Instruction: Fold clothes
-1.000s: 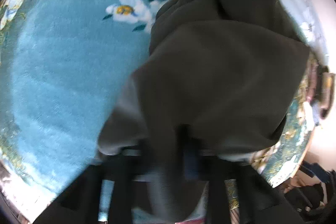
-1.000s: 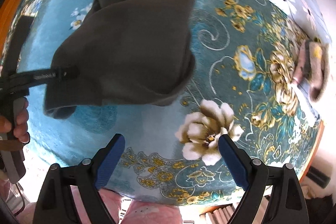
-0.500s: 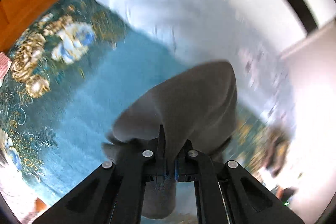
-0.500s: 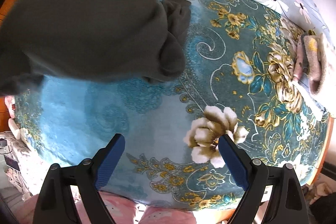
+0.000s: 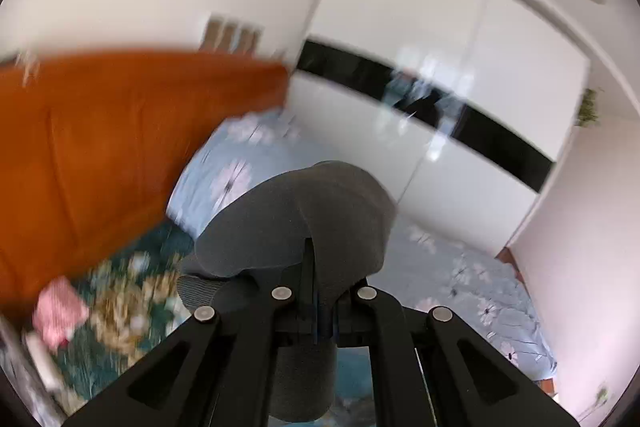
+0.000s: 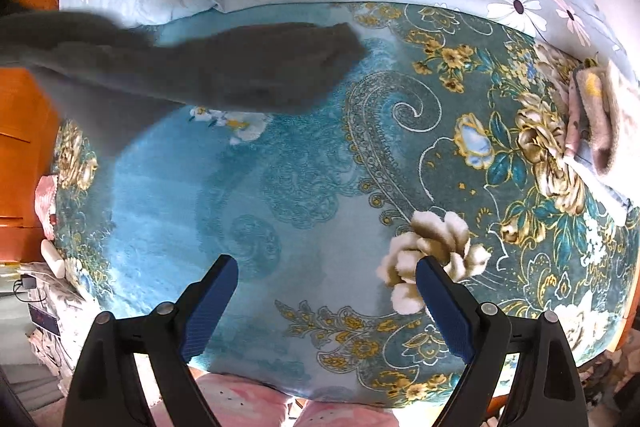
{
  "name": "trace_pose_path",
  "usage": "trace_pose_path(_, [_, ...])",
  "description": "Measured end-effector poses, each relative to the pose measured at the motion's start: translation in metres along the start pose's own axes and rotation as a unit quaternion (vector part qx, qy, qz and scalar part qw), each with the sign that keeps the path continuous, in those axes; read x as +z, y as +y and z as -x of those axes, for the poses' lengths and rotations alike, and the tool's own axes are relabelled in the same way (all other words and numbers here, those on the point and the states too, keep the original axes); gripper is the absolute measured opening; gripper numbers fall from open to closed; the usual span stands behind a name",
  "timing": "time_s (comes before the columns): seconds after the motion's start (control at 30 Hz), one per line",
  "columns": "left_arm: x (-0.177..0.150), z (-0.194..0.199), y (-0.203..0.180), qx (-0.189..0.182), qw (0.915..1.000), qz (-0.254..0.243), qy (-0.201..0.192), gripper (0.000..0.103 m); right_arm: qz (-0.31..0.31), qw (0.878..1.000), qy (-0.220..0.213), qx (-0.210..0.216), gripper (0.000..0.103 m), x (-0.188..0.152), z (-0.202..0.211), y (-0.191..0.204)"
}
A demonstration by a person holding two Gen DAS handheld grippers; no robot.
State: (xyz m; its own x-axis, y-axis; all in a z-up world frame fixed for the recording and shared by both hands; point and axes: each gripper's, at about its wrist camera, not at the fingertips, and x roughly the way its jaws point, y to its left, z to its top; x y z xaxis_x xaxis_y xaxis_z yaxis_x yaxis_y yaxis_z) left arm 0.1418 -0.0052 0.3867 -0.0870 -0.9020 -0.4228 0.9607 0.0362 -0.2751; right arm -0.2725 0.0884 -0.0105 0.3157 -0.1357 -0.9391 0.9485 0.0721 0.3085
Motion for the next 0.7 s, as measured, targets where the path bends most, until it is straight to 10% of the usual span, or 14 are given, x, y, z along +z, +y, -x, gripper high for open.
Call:
trace_pose_path(0.17, [-0.036,-0.026,-0.088,-0.048,0.9929,-0.09,0.062,0.004,-0.025,1.0,-0.008,0.007,0.092,-0.006,0.005,-0.016])
trace_pose_path(0.3, [-0.13,-0.078,-0.147,-0.096,0.9683,-0.131,0.19,0.004,-0.047,0.999,-0.019,0.011,0.092,-0.012,0.009,-0.033])
trace_pose_path(0.5, [-0.306,-0.116,-0.244,-0.152,0.8892,-0.172,0.396,0.004,-0.129,0.991,-0.021,0.003,0.092,-0.036,0.012,-0.099])
trace_pose_path(0.7, [-0.419,-0.143,-0.291,-0.154,0.816,-0.199,0.52,0.004,-0.206,0.978,-0.01,-0.017,0.092,-0.066,0.01,-0.167])
